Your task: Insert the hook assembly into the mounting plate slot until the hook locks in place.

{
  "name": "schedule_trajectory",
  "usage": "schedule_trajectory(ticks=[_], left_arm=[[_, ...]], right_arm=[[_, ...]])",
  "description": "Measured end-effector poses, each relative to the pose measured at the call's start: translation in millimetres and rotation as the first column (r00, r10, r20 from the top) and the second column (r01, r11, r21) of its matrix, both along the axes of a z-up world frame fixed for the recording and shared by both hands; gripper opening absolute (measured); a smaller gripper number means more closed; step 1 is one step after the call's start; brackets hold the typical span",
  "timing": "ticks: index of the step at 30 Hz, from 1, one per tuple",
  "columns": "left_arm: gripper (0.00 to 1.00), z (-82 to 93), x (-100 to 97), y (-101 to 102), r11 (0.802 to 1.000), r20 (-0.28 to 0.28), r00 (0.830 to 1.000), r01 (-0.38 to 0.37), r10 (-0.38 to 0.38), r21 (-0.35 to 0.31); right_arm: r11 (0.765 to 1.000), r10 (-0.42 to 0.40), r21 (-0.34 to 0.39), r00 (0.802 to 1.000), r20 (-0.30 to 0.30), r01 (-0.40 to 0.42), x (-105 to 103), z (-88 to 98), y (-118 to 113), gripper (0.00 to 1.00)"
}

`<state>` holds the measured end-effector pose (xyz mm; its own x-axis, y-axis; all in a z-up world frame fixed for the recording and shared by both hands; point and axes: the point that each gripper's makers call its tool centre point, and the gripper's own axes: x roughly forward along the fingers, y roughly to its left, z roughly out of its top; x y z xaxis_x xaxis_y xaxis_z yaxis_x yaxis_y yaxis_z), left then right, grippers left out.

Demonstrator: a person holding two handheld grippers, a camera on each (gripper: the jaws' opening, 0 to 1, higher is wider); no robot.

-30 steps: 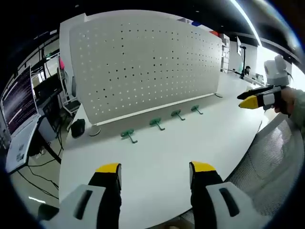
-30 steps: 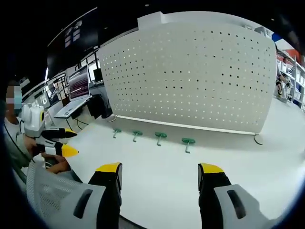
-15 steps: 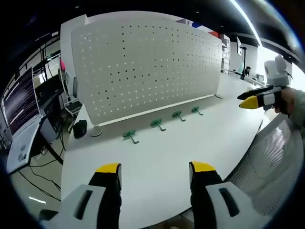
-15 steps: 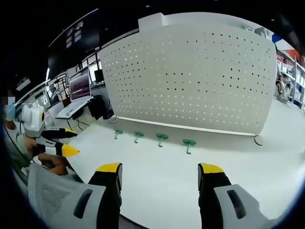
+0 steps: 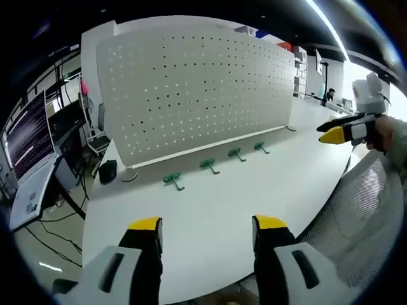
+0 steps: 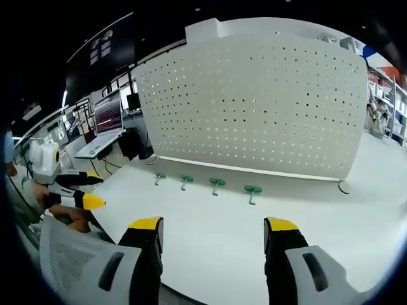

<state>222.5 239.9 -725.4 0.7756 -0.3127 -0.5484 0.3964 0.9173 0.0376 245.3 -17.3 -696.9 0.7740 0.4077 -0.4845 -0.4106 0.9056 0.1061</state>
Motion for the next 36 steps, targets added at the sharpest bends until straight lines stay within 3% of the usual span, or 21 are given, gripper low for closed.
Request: schedule_trajectory(ticks=[30,36], left_arm=[[0.57,0.5,-2.8,-7.3,1.000,0.001,1.000,0.009,-0.009,0.011],[0.53,-4.7,-1.4,-5.4,1.000,-0.015,1.000,0.021,-0.021,0.015]], right_arm=[[1.000,-0.024,0.018,1.000,0.007,0.024,-8.3,1.8,-10.3,0.61],[0.999,-0.025,0.019,1.000,0.004,0.025,-7.7,1.0,-9.8,0.61]])
